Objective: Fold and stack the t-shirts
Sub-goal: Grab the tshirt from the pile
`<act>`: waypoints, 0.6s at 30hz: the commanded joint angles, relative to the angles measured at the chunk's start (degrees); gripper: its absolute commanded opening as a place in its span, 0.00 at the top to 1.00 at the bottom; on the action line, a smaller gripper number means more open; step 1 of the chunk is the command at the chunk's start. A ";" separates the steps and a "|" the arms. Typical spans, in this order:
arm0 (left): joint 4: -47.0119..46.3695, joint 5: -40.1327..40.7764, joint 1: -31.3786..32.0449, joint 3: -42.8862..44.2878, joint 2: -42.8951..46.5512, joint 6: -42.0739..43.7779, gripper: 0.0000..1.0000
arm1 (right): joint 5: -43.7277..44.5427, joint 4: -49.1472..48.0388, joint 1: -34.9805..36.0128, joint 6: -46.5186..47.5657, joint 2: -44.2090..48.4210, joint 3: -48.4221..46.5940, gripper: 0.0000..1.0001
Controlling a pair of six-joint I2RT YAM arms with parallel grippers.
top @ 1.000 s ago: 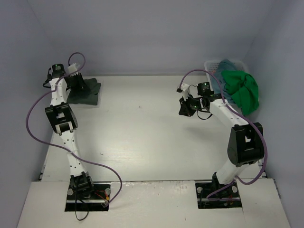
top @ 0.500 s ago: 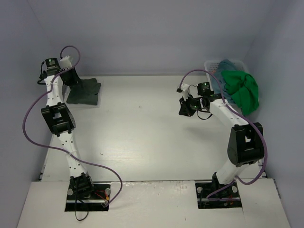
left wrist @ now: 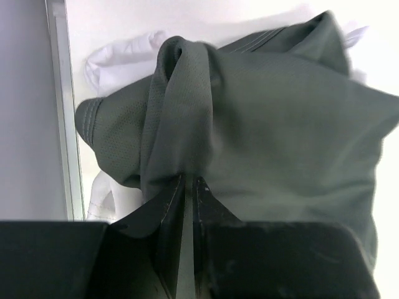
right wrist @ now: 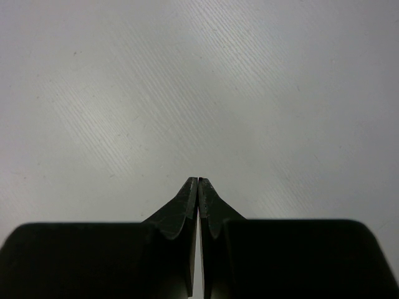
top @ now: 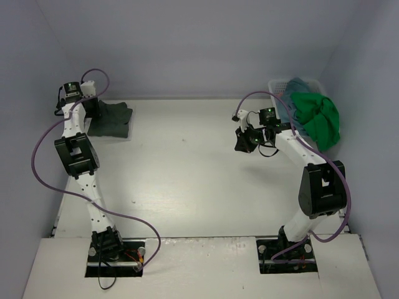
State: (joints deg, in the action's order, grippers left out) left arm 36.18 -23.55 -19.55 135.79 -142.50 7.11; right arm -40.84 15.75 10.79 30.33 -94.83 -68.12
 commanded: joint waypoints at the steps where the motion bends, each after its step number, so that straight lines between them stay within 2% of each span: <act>1: -5.25 3.16 0.83 -0.43 6.18 1.94 0.94 | -1.61 0.25 -0.77 0.79 1.13 -0.35 1.00; 9: -7.26 5.09 1.88 -3.68 4.95 3.34 0.94 | -1.70 0.34 -0.85 1.05 1.05 -0.17 1.00; 15: -12.88 12.11 2.32 -8.60 5.74 3.78 0.94 | -1.70 0.34 -0.86 1.23 -0.09 -0.35 1.00; 18: -14.73 18.08 2.85 -10.97 6.35 4.05 0.95 | -1.44 0.34 -0.86 1.23 -0.10 -0.35 1.00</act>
State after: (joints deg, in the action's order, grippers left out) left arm 25.96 -12.86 -17.12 125.89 -141.71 10.07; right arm -40.95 15.90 10.17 30.59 -95.15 -68.03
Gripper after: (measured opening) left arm 0.056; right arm 0.001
